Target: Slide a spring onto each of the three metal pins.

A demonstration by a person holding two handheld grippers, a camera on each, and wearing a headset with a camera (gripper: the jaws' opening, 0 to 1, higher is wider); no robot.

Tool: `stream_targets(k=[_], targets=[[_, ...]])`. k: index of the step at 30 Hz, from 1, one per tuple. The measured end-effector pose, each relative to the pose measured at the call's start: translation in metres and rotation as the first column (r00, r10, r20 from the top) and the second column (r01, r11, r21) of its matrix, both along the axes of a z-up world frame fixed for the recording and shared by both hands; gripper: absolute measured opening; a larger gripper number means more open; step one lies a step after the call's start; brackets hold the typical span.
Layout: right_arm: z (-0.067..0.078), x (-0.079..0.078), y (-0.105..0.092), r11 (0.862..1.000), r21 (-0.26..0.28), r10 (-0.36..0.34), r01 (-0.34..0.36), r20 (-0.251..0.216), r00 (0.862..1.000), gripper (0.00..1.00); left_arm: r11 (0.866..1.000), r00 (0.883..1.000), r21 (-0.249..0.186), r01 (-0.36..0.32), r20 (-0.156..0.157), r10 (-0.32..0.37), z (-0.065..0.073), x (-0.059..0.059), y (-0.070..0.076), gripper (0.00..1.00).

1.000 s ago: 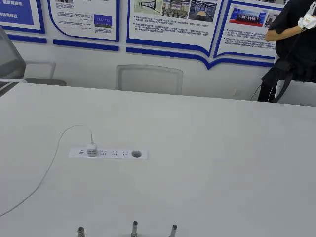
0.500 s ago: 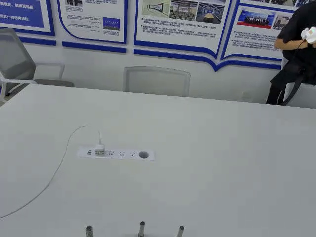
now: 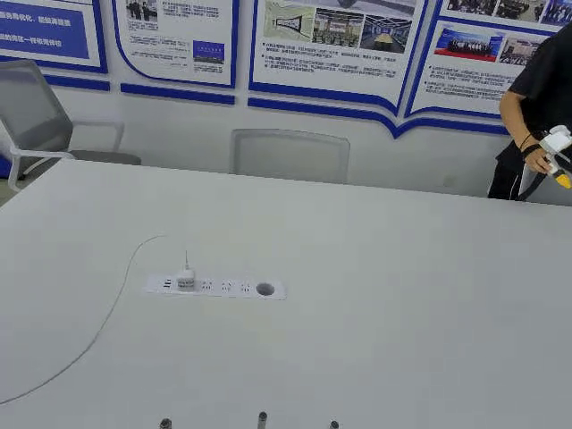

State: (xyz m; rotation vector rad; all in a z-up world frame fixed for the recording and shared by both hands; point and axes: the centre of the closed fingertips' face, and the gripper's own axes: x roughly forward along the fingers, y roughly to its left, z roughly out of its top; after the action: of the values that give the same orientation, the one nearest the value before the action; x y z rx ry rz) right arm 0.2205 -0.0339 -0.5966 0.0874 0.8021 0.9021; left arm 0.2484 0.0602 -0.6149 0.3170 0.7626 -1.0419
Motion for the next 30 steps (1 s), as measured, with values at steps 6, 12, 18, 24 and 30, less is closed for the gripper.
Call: stream_targets(k=[6, 12, 18, 24, 30], targets=[[0.001, -0.003, 0.008, 1.000, 0.026, 0.013, -0.013, -0.009, 1.000, 0.73, 0.999, 0.999, -0.007, 0.032, 0.009, -0.032, 0.004, -0.011, -0.007, 0.10], [0.004, 0.000, 0.015, 0.998, 0.060, 0.012, -0.011, -0.016, 1.000, 0.65, 0.997, 0.997, -0.014, 0.075, 0.019, -0.074, 0.011, -0.019, -0.019, 0.10], [0.008, 0.002, 0.020, 0.994, 0.111, 0.006, -0.002, -0.032, 0.999, 0.58, 0.993, 0.993, -0.032, 0.109, 0.038, -0.108, 0.023, -0.023, -0.032, 0.10], [0.014, 0.003, 0.022, 0.989, 0.145, 0.006, -0.001, -0.035, 0.999, 0.48, 0.987, 0.987, -0.041, 0.157, 0.045, -0.155, 0.028, -0.026, -0.040, 0.10], [0.019, 0.004, 0.026, 0.982, 0.187, -0.008, 0.016, -0.046, 0.999, 0.31, 0.982, 0.981, -0.052, 0.184, 0.064, -0.181, 0.037, -0.028, -0.047, 0.10]])
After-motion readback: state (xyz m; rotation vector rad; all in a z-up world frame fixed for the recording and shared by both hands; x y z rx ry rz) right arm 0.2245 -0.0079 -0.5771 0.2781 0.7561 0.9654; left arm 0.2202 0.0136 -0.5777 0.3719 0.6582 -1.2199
